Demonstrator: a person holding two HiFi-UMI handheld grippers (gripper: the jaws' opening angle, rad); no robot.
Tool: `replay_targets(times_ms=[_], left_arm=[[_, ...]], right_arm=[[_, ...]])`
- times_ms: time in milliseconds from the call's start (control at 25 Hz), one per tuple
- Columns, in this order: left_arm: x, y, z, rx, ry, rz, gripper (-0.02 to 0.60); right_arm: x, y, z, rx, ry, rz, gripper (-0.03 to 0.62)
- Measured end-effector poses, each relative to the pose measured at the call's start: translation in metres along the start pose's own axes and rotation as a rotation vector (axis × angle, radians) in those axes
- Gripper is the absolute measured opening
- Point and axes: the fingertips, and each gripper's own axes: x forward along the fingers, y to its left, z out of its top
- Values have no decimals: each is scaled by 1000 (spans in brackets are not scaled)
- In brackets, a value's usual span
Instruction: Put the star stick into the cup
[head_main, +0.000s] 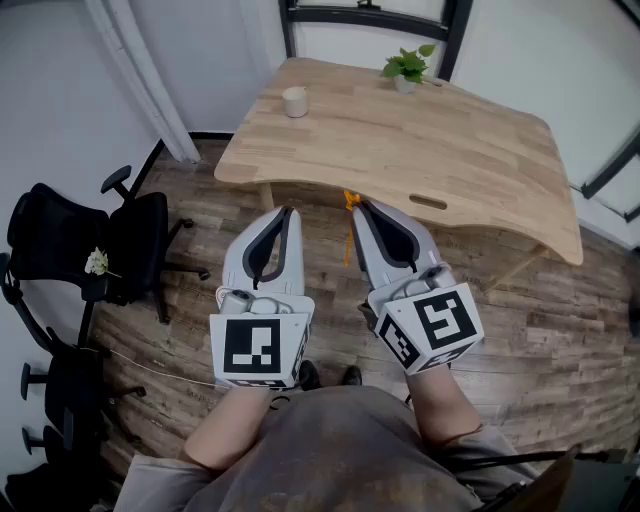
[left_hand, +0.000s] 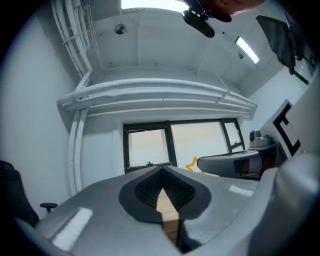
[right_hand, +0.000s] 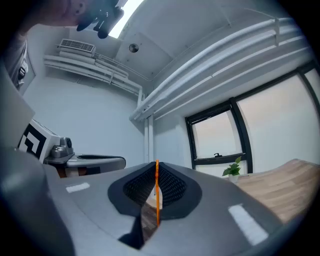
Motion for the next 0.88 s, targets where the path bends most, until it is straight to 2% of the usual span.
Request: replay_targets(times_ms=[560, 880], left_arm=[[0, -36, 2, 19, -3, 40, 0], [19, -20, -12, 6, 9, 59, 0]], right_arm=[[-26, -23, 1, -3, -21, 42, 41], [-1, -32, -4, 28, -23, 70, 44]])
